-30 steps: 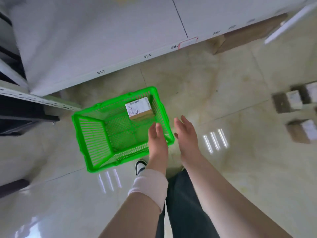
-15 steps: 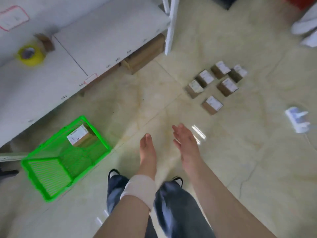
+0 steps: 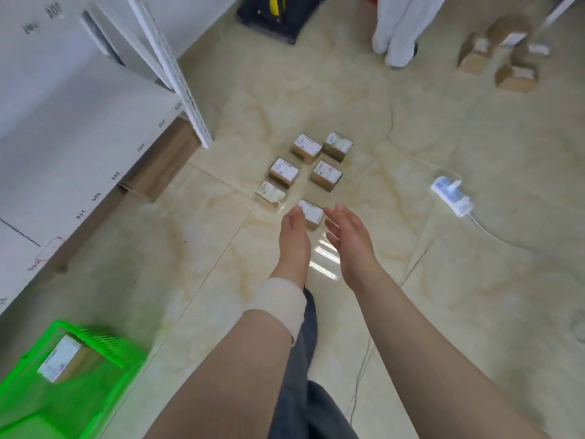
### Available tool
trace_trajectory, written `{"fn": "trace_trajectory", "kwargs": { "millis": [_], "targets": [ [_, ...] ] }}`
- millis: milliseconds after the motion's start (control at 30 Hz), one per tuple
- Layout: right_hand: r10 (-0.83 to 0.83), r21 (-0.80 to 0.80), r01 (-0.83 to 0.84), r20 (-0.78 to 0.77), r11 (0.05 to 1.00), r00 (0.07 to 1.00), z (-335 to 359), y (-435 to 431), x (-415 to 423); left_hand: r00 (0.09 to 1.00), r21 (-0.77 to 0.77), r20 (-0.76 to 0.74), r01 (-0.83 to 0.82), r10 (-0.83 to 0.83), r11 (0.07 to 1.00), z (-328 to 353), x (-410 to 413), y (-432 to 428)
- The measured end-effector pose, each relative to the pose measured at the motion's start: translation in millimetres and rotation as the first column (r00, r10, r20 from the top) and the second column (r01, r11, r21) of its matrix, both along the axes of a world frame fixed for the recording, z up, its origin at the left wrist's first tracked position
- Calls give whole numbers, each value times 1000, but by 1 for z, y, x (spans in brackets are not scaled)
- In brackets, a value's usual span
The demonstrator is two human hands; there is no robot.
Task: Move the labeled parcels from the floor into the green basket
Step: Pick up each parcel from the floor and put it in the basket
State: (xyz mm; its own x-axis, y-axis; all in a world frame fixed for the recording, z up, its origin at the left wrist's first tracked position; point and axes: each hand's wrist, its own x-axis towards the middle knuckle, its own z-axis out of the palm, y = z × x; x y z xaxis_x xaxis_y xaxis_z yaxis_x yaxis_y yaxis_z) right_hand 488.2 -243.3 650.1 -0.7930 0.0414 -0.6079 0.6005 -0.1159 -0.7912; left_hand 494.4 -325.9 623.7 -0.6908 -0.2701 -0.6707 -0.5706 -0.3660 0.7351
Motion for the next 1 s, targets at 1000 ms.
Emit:
{"fn": "trace_trajectory", "kwargs": {
  "millis": [1000],
  "targets": [
    [147, 13, -149, 75, 989, 986, -14, 275, -398, 981, -6, 134, -141, 141, 990, -13, -373, 258]
  ]
}}
